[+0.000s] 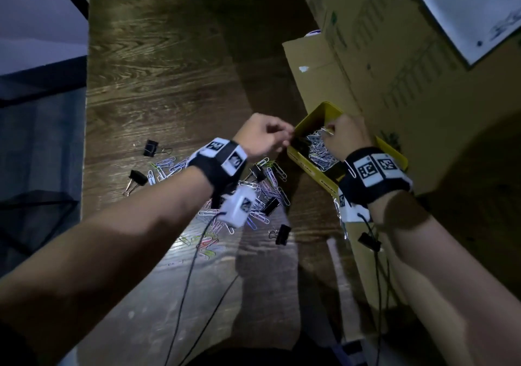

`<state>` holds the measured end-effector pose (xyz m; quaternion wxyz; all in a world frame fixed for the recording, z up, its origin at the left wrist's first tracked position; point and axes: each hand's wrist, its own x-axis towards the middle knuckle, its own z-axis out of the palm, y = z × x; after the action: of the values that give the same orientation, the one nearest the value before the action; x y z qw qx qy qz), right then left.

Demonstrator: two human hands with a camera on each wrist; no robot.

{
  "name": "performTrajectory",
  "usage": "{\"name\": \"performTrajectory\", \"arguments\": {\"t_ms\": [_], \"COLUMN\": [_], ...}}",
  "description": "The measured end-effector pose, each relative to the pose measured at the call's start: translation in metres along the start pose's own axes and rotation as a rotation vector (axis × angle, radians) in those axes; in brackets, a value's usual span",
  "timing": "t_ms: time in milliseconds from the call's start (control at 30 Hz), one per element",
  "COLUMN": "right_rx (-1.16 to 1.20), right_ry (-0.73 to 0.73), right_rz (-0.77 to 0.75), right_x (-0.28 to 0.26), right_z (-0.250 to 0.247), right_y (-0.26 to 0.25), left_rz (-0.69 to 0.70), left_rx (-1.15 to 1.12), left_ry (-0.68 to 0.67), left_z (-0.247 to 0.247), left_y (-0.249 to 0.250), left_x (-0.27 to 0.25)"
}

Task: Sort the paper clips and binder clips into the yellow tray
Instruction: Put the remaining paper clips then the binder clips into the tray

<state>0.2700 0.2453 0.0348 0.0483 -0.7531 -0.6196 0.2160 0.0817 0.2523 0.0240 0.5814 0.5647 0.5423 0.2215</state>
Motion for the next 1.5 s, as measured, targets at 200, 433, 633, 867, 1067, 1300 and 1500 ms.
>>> {"name": "performTrajectory", "arguments": {"t_ms": [200,433,633,867,1067,1300,1500], "right_rx": [0.182,-0.098,-0.181,-0.093,-0.253,-0.241,-0.236], "right_ry": [0.031,-0.588,-0.466,-0.339,-0.433,-0.462,-0.517], "right_rz": [-0.422,-0.754,-0.602,-0.585,-0.490,-0.453,-0.455], "right_x": [-0.056,-0.139,-0.150,-0.166,-0.197,-0.209,-0.212], "right_z": [0.025,0.123,0.158,0.164,0.192,0.200,0.207], "right_y": [-0.039,-0.081,-0.078,-0.078,-0.101,-0.128,-0.120], "left_rz": [0.054,0.345,0.289,0.395,-0.089,-0.172,-0.087], "left_rx": [0.557,0.978,1.172,1.077,1.076,0.851,0.877], "left_ry": [-0.061,-0.220,-0.115,-0.143,0.005,0.095,-0.025], "left_z": [-0.073,-0.063,-0.040,-0.064,-0.067,-0.016,-0.022], "left_y": [-0.073,-0.166,-0.194,-0.217,-0.203,-0.196,-0.207], "left_x": [-0.083,-0.156,-0.173,-0.207,-0.216,-0.214,-0.214]}}
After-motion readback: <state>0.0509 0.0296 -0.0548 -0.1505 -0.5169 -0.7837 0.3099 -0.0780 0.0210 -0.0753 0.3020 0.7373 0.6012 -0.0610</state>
